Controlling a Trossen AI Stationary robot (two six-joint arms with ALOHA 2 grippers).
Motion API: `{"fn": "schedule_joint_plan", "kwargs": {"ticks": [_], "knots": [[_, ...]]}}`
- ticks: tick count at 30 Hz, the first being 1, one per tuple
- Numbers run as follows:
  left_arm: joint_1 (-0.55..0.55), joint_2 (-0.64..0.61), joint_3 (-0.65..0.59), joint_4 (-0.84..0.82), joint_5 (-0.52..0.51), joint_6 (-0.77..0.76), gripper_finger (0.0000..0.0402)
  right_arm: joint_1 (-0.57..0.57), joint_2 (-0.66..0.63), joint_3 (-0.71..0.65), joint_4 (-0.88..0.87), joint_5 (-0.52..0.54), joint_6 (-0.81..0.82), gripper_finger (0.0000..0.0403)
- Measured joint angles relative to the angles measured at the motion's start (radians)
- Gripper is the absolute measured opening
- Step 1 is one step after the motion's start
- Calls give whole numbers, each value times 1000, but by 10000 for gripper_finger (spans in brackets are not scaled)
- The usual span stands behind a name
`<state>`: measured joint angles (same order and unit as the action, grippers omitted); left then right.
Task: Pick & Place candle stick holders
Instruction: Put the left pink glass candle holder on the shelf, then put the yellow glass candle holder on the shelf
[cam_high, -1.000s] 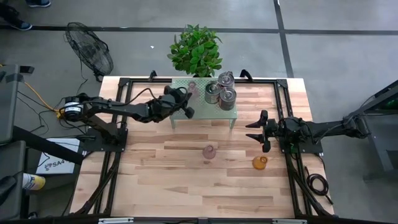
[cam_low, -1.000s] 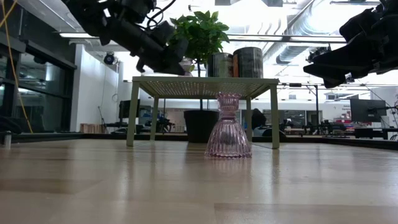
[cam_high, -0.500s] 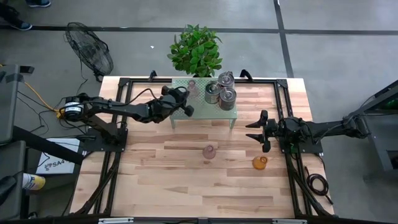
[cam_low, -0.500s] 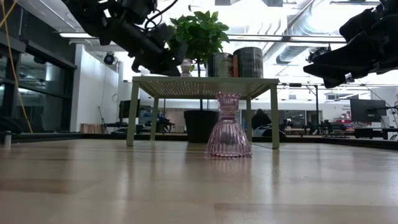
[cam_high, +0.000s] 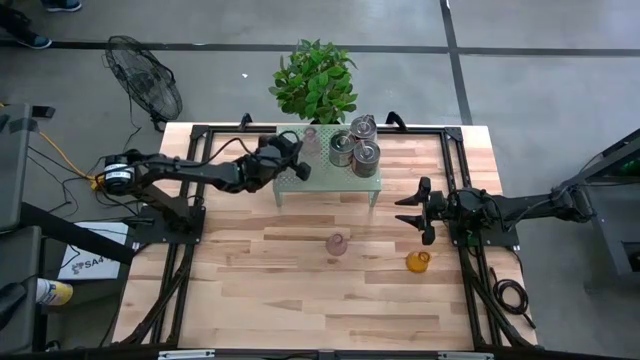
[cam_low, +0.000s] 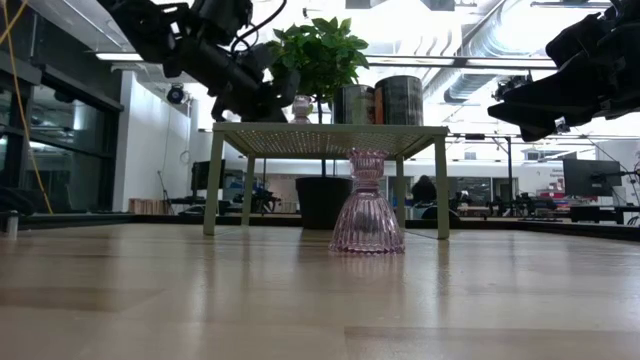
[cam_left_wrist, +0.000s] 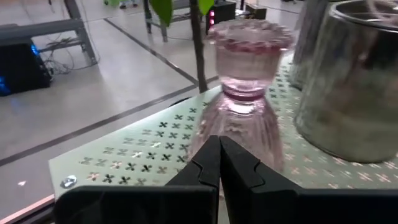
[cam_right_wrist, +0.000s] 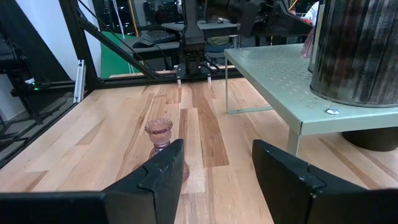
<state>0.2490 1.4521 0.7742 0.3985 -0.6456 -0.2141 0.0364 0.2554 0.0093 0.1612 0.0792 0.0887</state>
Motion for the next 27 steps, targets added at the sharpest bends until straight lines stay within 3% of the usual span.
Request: {"fn": "schedule_joint_plan", "kwargs": {"ticks": [9,22,27], "knots": [[41,1,0,17,115,-4,0,0,0,0,0,0,0,185],[19,-38,0,-3,86,53,0,0,0,0,0,0,0,185],[-58,-131,0,-135,38,73,0,0,0,0,0,0,0,185]]}}
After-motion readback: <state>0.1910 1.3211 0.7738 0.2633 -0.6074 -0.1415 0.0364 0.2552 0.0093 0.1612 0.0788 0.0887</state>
